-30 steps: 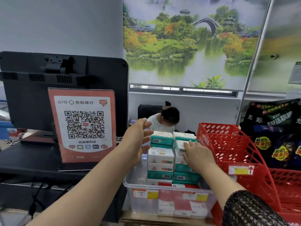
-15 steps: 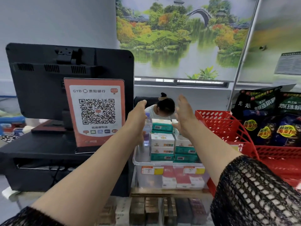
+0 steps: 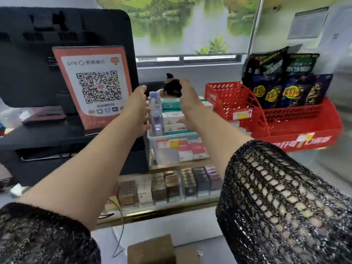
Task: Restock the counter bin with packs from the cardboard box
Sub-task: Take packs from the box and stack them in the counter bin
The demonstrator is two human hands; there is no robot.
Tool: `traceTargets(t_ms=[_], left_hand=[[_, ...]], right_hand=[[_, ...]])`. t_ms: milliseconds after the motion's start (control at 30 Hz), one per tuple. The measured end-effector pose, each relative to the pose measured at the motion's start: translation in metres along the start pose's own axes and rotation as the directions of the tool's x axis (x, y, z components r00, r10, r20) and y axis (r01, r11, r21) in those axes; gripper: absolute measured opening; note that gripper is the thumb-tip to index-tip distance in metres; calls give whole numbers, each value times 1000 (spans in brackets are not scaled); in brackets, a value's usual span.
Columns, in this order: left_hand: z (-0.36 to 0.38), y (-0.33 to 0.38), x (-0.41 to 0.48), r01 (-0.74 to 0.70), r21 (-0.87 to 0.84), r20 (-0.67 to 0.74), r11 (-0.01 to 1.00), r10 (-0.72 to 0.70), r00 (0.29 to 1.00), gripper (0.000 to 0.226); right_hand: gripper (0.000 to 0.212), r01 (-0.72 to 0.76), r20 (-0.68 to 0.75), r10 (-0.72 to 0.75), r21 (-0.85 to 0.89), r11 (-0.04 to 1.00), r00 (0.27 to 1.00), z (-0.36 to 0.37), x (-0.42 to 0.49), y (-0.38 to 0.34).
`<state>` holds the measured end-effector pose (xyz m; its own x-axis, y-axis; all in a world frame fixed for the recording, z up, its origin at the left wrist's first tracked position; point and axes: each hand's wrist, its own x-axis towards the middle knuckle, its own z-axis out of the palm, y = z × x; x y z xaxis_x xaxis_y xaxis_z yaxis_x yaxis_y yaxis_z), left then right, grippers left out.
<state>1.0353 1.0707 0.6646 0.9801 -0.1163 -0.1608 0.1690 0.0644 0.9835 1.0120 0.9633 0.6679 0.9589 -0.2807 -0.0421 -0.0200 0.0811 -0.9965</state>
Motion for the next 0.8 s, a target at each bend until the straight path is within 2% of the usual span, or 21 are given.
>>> traceTargets(t_ms=[233, 367, 500, 633, 800], left_hand=[[-5, -70, -56, 15, 19, -65, 1000, -14, 998, 55], [-16, -130, -85, 98, 27, -159, 995, -92, 983, 54], [-38, -209, -100, 208, -8, -248, 978, -204, 947, 55], [-69, -300, -93, 330, 7, -318, 944, -311, 896, 56], [-101, -428, -68, 426, 6, -305, 905, -404, 862, 58]], right_hand=[[61, 20, 146, -28, 55, 998, 989, -21, -61, 48], [61, -9, 208, -17, 124, 992, 978, -27, -98, 102], [62, -154, 264, 142, 27, 988, 954, -26, -120, 185], [65, -303, 252, 297, -13, 953, 921, -23, -125, 279], [69, -473, 217, 472, -50, 880, 854, -14, -122, 420]])
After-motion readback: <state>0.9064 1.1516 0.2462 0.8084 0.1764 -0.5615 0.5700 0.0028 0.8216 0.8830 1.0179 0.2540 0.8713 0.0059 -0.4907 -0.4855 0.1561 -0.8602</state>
